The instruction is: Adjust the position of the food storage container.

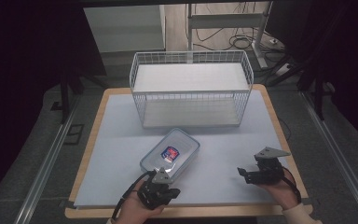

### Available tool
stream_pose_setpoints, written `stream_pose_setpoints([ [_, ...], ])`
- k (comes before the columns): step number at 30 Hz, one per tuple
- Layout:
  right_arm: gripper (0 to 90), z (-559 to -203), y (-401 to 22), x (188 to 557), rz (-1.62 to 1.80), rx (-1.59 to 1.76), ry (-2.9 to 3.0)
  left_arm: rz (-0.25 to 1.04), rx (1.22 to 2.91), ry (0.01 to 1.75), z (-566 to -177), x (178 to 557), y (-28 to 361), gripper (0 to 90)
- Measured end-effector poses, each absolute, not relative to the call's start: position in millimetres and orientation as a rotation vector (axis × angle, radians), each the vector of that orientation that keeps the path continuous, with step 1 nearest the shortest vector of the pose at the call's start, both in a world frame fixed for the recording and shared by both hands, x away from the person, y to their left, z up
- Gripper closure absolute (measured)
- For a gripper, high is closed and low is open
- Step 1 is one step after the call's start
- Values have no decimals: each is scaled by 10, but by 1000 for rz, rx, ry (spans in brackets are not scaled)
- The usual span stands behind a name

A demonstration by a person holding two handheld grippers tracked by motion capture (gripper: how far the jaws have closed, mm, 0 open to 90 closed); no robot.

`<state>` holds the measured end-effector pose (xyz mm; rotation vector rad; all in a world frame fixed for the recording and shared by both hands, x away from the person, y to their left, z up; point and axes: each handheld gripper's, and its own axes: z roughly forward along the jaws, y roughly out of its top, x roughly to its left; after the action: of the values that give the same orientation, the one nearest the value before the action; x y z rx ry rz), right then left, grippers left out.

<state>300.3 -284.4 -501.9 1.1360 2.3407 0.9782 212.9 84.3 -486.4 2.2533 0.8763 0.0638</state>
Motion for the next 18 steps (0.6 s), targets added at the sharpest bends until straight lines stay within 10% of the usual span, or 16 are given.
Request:
stream_pose_setpoints([
  [18,138,-5042,-2849,3009,956,1143,2347,47,2243,951,-4952,2225,991,897],
])
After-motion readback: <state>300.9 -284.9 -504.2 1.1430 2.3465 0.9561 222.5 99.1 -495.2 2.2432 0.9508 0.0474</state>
